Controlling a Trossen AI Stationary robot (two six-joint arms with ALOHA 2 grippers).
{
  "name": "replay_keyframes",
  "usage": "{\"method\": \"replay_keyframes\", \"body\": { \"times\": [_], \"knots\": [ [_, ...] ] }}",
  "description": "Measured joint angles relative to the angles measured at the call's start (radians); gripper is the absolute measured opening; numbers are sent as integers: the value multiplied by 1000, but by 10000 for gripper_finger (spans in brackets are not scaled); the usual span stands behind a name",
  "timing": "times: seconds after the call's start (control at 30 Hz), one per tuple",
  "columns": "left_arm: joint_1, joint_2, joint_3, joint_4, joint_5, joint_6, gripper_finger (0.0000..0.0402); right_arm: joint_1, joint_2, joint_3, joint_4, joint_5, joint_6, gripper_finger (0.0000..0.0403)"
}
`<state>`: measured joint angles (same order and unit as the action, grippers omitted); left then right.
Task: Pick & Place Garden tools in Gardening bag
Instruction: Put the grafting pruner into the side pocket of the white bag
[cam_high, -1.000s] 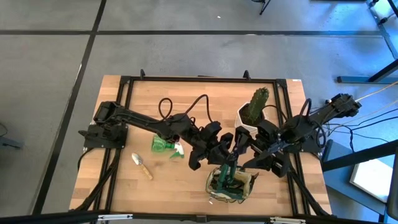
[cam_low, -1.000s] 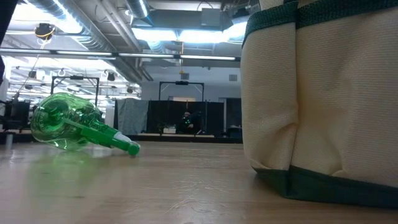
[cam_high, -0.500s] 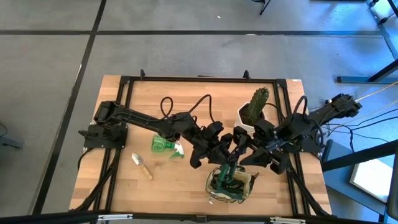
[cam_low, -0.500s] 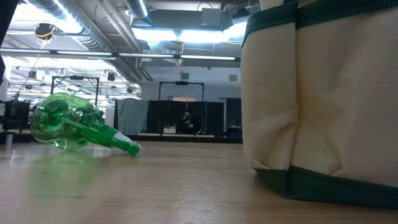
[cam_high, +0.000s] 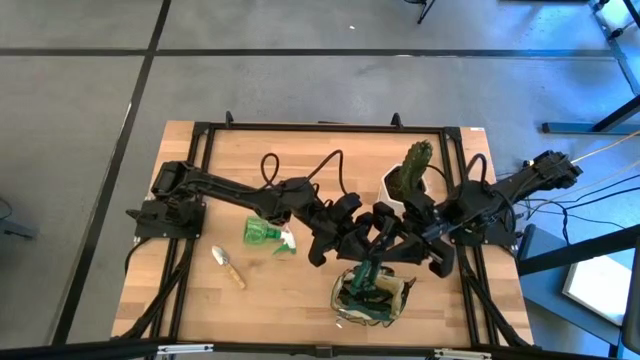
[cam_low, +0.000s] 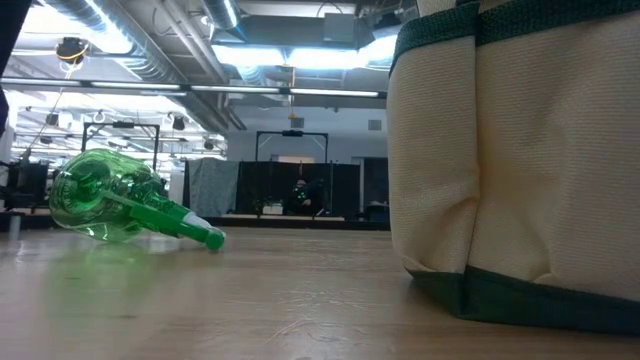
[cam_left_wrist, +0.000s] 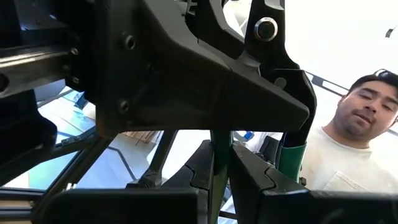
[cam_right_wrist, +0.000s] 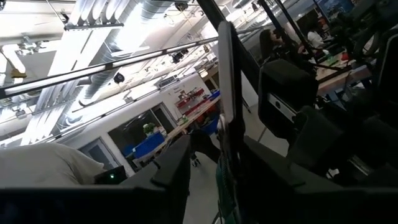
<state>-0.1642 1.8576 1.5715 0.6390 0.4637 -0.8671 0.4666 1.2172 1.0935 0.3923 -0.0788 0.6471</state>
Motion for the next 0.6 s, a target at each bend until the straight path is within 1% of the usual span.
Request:
{"method": "replay_keyframes", "body": {
  "times": [0.1,0.17,0.3,0.33,0.47,0.6],
  "knots": [
    [3,0,0,-6,7,-3,22,-3,0,0,-6,0,0,119],
    [3,0,0,-7,8,-7,22,-3,0,0,-12,0,0,97],
    [5,0,0,-7,24,-27,22,-4,1,-1,-16,-1,0,31],
    [5,0,0,-7,24,-30,22,-4,1,-1,-16,-1,0,25],
    [5,0,0,-10,30,-41,23,-4,0,-1,-26,-2,19,25],
    [6,0,0,-21,52,-48,61,-4,-7,-1,-60,-2,54,23]
  ]
}}
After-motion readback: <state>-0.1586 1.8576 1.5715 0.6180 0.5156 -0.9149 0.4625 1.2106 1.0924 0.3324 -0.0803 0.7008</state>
